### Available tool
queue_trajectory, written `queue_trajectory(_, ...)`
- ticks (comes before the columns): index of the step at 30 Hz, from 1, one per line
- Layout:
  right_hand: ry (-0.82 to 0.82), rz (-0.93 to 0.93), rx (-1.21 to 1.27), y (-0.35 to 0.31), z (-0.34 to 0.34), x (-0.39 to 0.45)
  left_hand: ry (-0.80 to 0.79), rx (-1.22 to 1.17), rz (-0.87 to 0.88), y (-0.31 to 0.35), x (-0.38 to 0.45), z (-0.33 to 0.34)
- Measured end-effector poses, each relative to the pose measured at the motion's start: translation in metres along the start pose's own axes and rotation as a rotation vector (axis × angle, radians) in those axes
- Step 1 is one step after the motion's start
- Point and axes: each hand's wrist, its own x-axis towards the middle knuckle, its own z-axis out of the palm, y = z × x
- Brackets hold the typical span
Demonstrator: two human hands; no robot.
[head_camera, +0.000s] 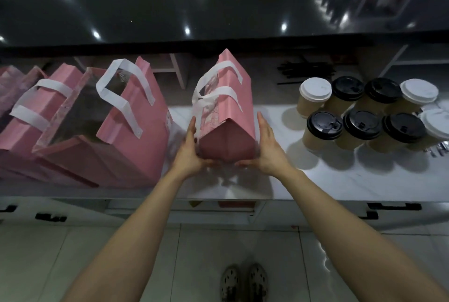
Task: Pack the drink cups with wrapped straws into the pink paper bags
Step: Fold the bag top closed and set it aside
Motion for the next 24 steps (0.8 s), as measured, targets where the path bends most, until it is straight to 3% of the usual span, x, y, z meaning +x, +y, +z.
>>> queue_trajectory(10,0.078,-0.13,0.035,-0.025,-0.005,-0.01,0.04,0.052,0.181,0.012,-0.002,0.002)
queue_trajectory(17,0.216,-0.188,0.141,-0.056,-0.051,-0.035,0.061,0.042,0.438,0.09,-0.025,-0.028)
queue_trajectory(24,0.374,-0.28,0.135,-0.071,-0.154,-0.046,0.11,0.016,0.639,0.184,0.005,-0.018)
